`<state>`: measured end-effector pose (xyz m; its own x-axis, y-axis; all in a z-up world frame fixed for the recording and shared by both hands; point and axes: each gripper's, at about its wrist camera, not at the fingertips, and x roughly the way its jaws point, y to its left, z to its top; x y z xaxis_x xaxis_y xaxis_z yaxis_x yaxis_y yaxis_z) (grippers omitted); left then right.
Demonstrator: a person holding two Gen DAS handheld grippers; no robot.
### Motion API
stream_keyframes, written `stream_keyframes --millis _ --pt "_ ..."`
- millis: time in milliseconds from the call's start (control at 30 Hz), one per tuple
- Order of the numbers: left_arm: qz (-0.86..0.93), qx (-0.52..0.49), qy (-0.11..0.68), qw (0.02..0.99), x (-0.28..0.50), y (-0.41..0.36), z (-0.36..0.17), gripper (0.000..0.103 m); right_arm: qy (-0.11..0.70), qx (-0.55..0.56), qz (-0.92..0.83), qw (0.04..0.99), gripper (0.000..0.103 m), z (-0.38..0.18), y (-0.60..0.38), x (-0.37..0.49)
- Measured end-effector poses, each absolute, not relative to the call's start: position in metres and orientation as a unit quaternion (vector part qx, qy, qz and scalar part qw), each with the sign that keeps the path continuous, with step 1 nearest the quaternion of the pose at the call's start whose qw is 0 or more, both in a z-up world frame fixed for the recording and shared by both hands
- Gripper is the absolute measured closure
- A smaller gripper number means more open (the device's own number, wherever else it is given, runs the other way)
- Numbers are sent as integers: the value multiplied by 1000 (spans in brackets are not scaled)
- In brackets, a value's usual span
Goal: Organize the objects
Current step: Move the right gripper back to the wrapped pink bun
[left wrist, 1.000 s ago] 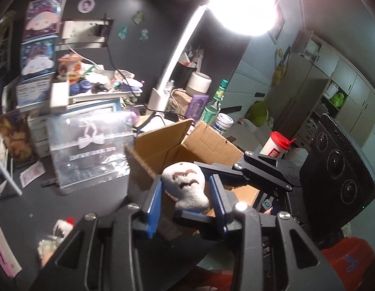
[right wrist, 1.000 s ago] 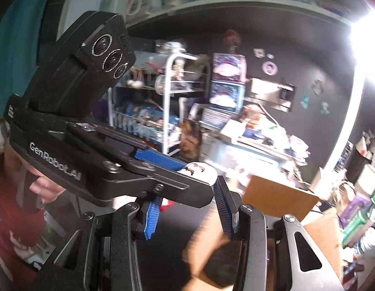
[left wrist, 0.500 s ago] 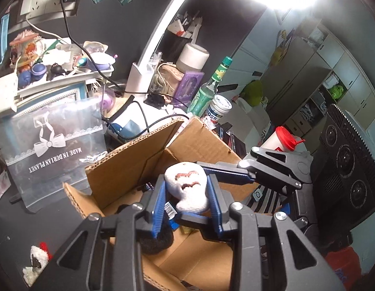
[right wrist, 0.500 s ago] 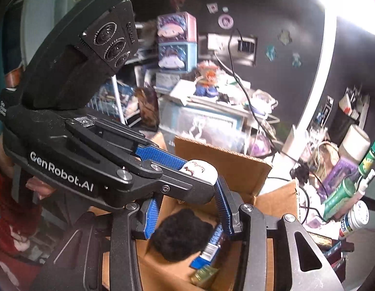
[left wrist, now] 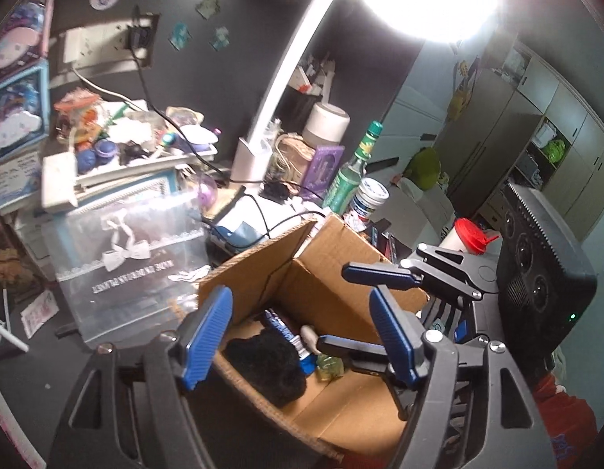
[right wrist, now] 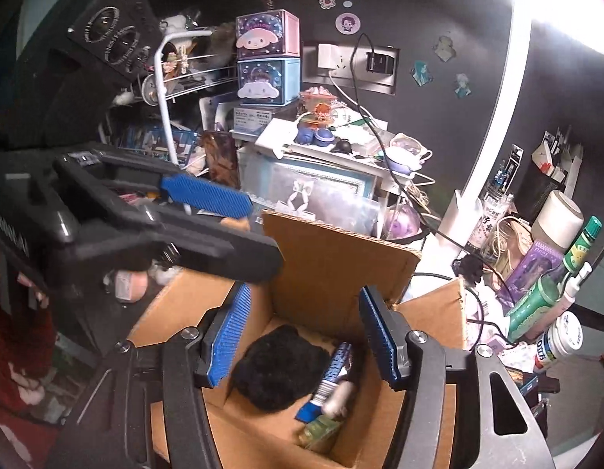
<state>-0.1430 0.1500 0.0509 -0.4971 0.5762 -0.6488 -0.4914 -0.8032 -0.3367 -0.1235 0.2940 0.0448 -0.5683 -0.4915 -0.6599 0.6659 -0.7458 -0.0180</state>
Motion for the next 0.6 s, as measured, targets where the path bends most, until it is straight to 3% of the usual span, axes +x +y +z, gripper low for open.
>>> stream_keyframes --millis 333,500,600 --pt "925 -320 -48 201 -70 49 69 21 107 280 -835 462 46 49 227 -64" --pt "940 -306 -57 140 -34 -7 43 20 81 299 -800 513 40 23 173 -40" --pt "941 -309 -69 122 -21 -33 22 20 57 336 -787 515 32 -6 145 -38"
